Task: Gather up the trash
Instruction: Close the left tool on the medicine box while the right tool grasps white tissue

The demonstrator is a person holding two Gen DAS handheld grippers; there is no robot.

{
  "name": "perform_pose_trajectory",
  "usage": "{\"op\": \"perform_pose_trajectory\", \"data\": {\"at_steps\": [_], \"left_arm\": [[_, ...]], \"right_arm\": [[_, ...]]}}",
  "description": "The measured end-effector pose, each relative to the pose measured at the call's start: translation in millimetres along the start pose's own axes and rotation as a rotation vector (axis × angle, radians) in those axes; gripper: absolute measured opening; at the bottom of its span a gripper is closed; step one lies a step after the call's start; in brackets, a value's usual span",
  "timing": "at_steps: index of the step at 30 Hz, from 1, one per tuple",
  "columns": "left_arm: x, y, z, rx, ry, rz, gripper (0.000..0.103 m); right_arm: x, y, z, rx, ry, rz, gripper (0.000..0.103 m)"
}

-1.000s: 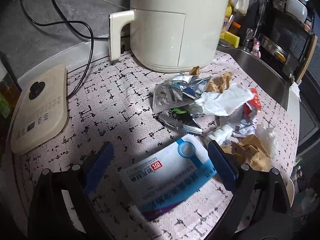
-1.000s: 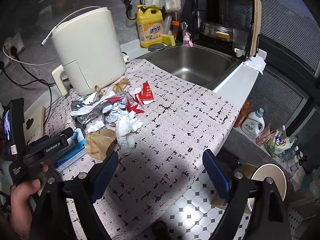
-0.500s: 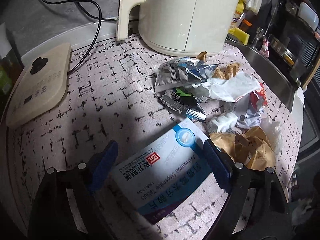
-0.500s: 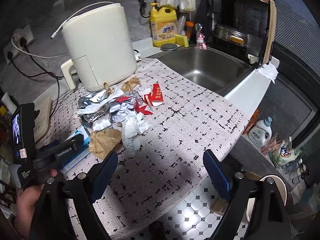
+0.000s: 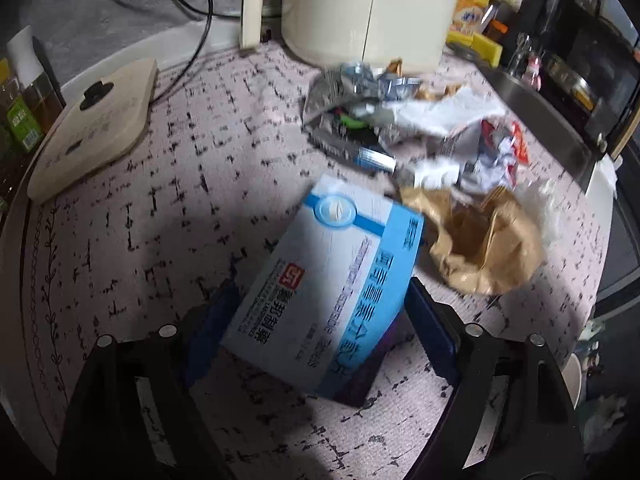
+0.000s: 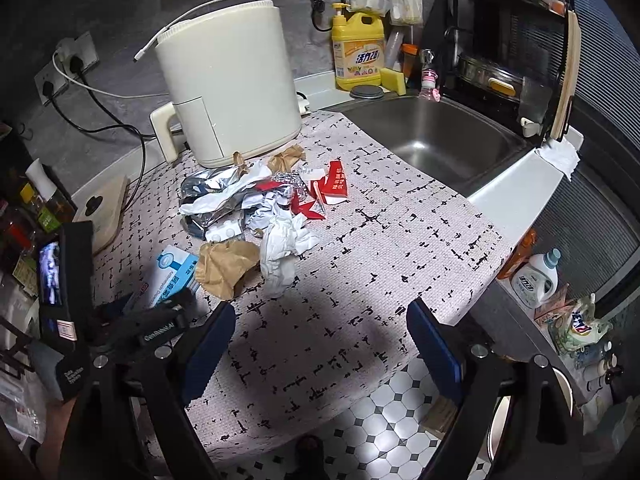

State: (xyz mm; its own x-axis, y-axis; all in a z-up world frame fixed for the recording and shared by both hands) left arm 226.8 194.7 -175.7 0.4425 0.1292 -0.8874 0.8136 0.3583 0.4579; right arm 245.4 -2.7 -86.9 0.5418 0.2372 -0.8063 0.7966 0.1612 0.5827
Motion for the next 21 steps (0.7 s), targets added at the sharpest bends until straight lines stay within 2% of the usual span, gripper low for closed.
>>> {"op": "perform_pose_trajectory", "data": {"at_steps": [3,5,11,21], "left_arm": [[-5.0,0.7,-5.2,-0.034,0.008,0.025,0.073],[-9.2,4.2,-10.5,-0.053,0.019,0.046,0.072],[-20.9,24.3,-18.7,-0.053,0.035,0.107,0.072],[-17.6,52.1,-32.0,-0.045,0.034,0.146,0.072]], "right_arm": [[3.4,2.0,-2.4,-0.008,0.005,-0.002,0.085],[7.8,3.6,-3.4,-0.011,0.008,-0.004,0.082],[31.2,13.8,-7.2,0.011,0.023,-0.025,0.069],[72.2,36.1,-25.2,0.042,0.038,-0.038,0.062]]}}
Point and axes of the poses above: each gripper's, at about its wrist camera, not at the fingertips, and x roughly the way its jaws point, z to its right, y to its top, the point moved 6 cm from there along x, roughly the way its jaws point, and after that the axes turned 4 degrees about -z, right-handed, at the moved point
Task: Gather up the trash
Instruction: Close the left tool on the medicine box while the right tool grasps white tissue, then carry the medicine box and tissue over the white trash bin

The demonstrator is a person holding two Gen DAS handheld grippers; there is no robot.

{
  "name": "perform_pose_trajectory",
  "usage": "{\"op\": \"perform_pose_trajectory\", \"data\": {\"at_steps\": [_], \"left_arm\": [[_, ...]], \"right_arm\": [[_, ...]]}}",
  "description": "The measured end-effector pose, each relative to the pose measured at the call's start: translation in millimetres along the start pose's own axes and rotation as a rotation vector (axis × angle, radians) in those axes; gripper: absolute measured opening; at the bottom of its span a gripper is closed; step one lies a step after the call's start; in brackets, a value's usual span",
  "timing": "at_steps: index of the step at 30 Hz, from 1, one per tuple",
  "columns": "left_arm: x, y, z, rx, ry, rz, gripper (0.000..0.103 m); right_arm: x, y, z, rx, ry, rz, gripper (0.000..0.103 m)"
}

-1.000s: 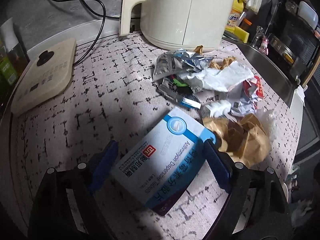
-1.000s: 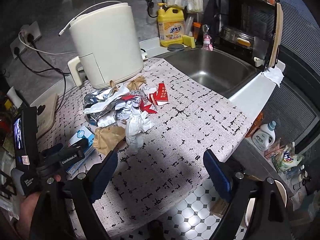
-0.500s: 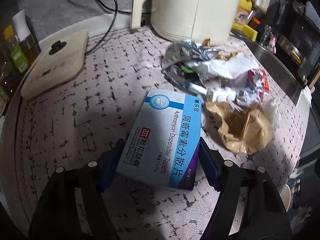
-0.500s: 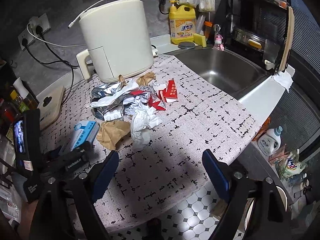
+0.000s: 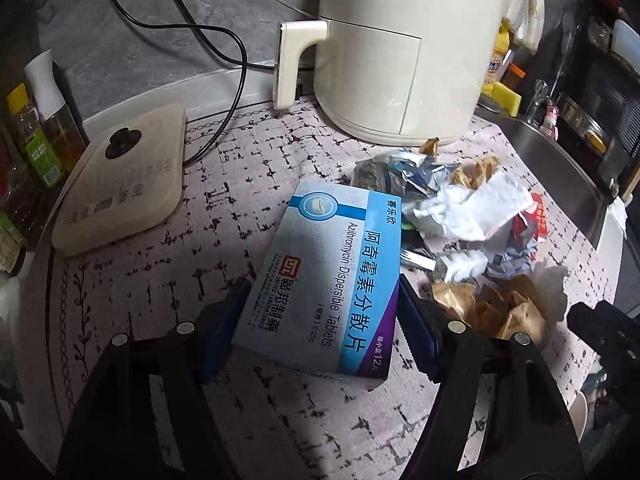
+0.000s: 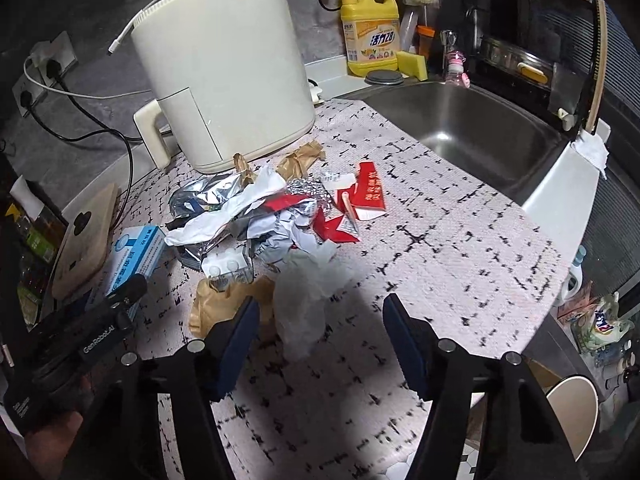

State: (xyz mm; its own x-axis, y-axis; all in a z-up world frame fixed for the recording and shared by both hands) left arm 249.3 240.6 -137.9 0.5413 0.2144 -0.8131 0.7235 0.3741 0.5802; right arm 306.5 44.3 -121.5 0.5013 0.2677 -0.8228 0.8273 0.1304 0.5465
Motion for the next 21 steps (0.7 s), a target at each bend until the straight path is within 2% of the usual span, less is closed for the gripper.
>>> {"op": "perform_pose_trajectory", "data": {"at_steps": [3,5,7,8,11,21], "left_arm": [[3.7,5.7,-4.9,0.001,-0.003,0.003,0.072],[4.8,9.2,-6.8,0.002,-0.006,0.007,0.072],[4.1,12.5,-7.1,0.002,-0.009,0.015,0.072],[3.5,13.9,-6.2,0.003,-0.012,0.018,0.072],[-0.3,16.6,-1.7,0.007,-0.018,0.034,0.072],[-31.2,16.7,23.9,-0.001,-0.044,0.089,0.072]], "right_arm": [[10.5,3.6,-2.8,0.010,0.000,-0.008,0.054],[16.4,4.8,-2.3,0.014,-0.001,-0.017,0.032],[18.1,5.5,-0.6,0.025,0.002,-0.019,0.015],[16.7,5.8,0.2,0.026,0.001,-0.013,0.012],[10.0,5.2,3.0,0.034,0.003,0.002,0.007],[-36.5,-1.8,27.4,0.038,0.000,0.068,0.006]]}}
Point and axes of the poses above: each gripper's, at about its wrist camera, not at the fingertips, and x roughly the way its jaws point, z to its right, y to its top, the point moved 6 cm from there along x, roughly the way its jaws point, and after that the axes turned 4 degrees about -z, right-handed, at the moved point
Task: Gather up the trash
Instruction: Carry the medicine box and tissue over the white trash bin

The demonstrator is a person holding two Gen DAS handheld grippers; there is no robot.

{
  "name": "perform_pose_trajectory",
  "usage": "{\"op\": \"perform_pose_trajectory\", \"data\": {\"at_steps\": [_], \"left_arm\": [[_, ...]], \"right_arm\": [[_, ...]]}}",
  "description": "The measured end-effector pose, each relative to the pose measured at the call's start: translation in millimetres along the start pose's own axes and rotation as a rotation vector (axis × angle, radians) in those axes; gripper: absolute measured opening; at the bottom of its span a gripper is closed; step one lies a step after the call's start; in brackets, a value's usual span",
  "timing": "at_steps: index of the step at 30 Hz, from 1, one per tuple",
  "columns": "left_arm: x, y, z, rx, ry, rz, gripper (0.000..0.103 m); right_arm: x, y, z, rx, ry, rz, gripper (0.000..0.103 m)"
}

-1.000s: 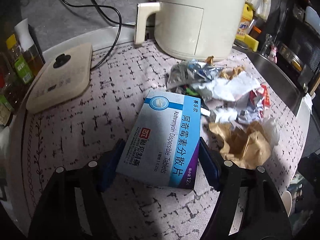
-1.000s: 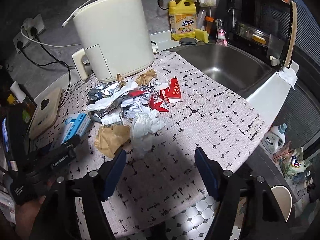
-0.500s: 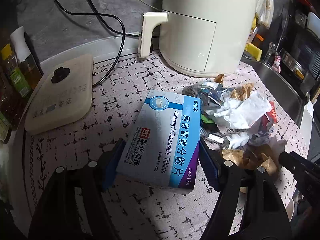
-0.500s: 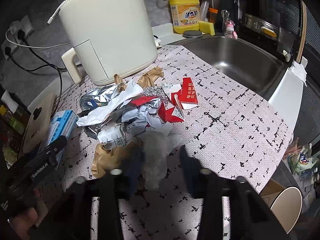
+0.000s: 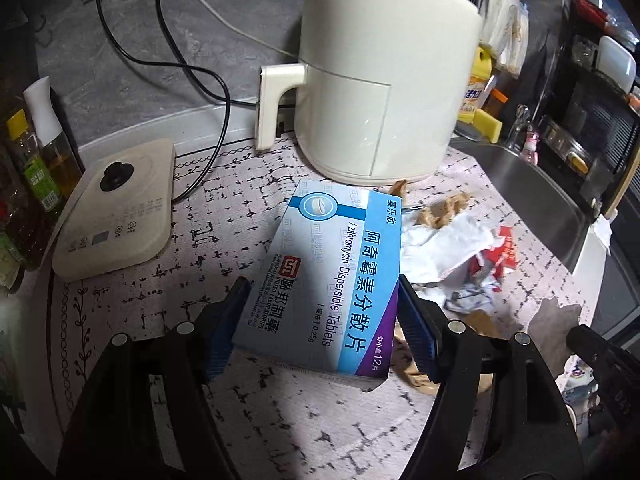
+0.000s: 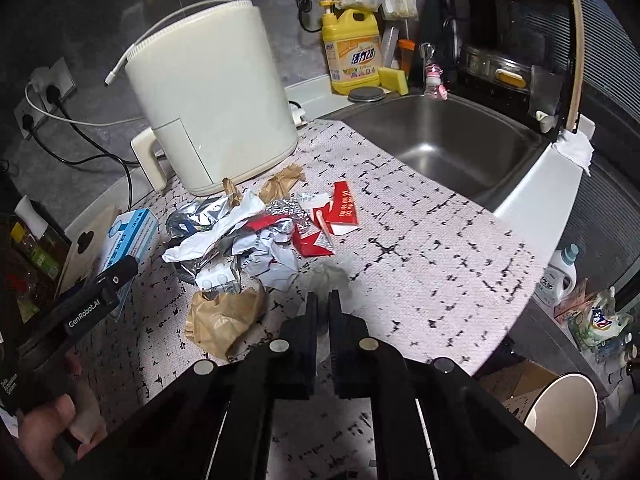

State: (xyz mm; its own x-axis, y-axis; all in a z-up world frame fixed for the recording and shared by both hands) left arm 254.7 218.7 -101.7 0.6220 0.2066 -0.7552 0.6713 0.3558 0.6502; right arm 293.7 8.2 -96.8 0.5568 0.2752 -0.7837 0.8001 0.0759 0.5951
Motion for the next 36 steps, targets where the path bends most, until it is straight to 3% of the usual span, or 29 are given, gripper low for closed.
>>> {"op": "perform_pose_trajectory", "data": {"at_steps": [8,15,36], "left_arm": [[-32.9,-14.2,52.8,0.039,-0.051,0.027,0.072],[-52.3,-33.3,115.4,0.101,-0.124,0.029,0.072],[-78.8,-127.4,322.8,0.365,-0.346,-0.057,0.072]], "right_arm": [[-45.3,-10.6,39.2,0.019,-0.026,0.042,0.006],[-88.2,-26.5,99.5,0.077,-0.092,0.072,0.006],[-171.5,-105.4,287.7,0.354,-0.309,0.095,0.006]]}}
Point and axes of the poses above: each gripper's, at about its wrist camera, not at the fingertips, and x roughly the way its jaws point, z to its right, y to its top, the point moved 6 cm from there along x, roughly the way its jaws point, and after that the axes turned 4 degrees about -z, right-handed, at the moved point
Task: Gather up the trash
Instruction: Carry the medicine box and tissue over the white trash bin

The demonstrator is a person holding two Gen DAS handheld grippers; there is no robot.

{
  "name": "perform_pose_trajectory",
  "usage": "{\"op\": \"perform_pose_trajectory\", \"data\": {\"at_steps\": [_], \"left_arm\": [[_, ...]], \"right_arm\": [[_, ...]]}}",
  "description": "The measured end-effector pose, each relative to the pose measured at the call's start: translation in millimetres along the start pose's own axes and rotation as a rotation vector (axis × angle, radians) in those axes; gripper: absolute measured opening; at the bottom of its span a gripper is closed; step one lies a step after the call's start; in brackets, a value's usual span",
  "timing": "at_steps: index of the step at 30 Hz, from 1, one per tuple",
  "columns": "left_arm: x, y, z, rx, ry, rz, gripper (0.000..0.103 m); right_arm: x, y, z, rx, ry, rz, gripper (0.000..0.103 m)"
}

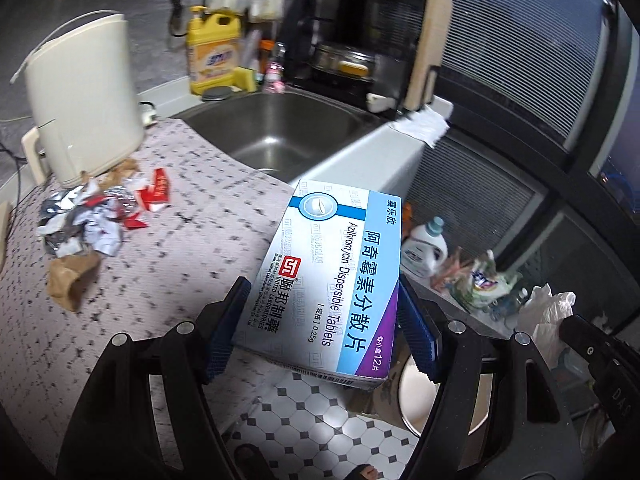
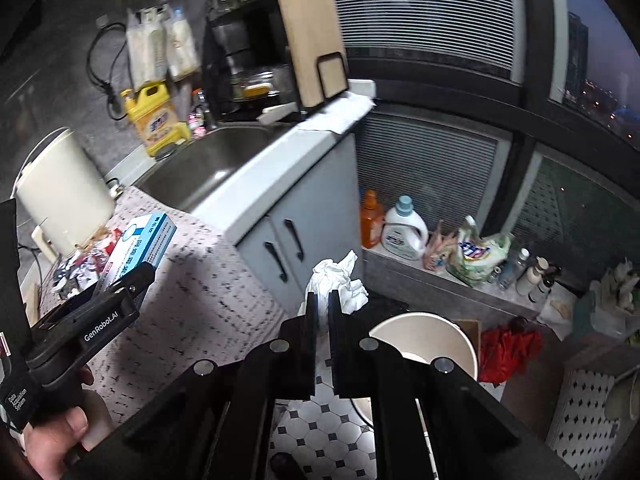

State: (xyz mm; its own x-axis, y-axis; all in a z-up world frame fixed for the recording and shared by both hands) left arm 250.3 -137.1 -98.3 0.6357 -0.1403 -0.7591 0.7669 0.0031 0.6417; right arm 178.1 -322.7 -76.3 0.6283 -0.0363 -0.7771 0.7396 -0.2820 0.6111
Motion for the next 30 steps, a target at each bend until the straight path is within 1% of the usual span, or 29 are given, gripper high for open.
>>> {"op": "perform_pose_trajectory", "data": {"at_steps": [7,15,18,19,20,24,30], "left_arm": [[27.4,-19.0,56.3,0.069,-0.042,-0.063,0.072],[69.5,-44.8,93.1,0.124,-0.054,-0.137,0.072],[84.0,-57.2,100.1,0.144,-0.057,-0.164,0.072],[88.2,-61.0,101.9,0.149,-0.056,-0.171,0.072],[92.8,-65.3,103.2,0.155,-0.054,-0.181,0.072],[105.9,-78.4,108.4,0.173,-0.055,-0.211,0.072],[114.7,-94.0,128.0,0.207,-0.092,-0.253,0.072]], "right_arm": [[6.9,-17.8,49.4,0.062,-0.047,-0.030,0.006],[36.4,-43.4,87.4,0.112,-0.072,-0.063,0.006],[50.3,-55.3,100.8,0.140,-0.096,-0.064,0.012],[54.6,-59.3,104.7,0.151,-0.102,-0.065,0.037],[58.8,-62.9,108.9,0.164,-0.106,-0.065,0.060],[71.1,-80.2,125.6,0.195,-0.127,-0.091,0.058],[64.9,-98.4,152.0,0.254,-0.169,-0.120,0.058]]}}
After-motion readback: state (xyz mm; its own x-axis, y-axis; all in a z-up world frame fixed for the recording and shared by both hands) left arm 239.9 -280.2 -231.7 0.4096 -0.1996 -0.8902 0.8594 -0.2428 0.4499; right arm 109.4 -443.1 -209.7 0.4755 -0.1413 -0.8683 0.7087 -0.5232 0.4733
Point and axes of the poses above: each gripper's, at about its wrist camera, not at the fingertips, and x roughly the way its jaws point, z to its right, y to its top, the point moved 6 cm from there along x, roughly the way its jaws point, and after that the axes turned 4 degrees about -z, right-handed, at the moved point
